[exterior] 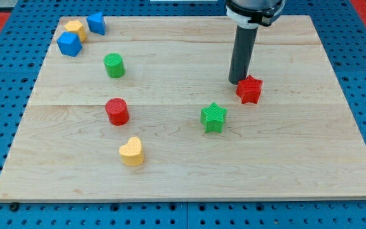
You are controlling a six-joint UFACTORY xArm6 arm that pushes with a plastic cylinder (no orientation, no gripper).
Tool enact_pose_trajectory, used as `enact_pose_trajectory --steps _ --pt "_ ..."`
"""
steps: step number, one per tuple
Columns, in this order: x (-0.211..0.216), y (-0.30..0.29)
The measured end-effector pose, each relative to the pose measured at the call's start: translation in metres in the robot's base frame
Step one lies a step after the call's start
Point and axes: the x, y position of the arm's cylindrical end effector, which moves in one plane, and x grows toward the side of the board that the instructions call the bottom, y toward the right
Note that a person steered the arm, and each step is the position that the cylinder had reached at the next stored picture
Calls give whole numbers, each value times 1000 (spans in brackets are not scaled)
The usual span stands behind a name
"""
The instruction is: Place the blue triangle on top of the red star
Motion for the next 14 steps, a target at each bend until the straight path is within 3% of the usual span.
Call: enact_pose_trajectory --steps 2,4,8,10,11,12,14 --pt "-83 -7" --pt "-134 30" --pt "-168 46" --pt "-190 -53" --pt "-191 -148" --pt "-191 -184" --pt "-192 -186"
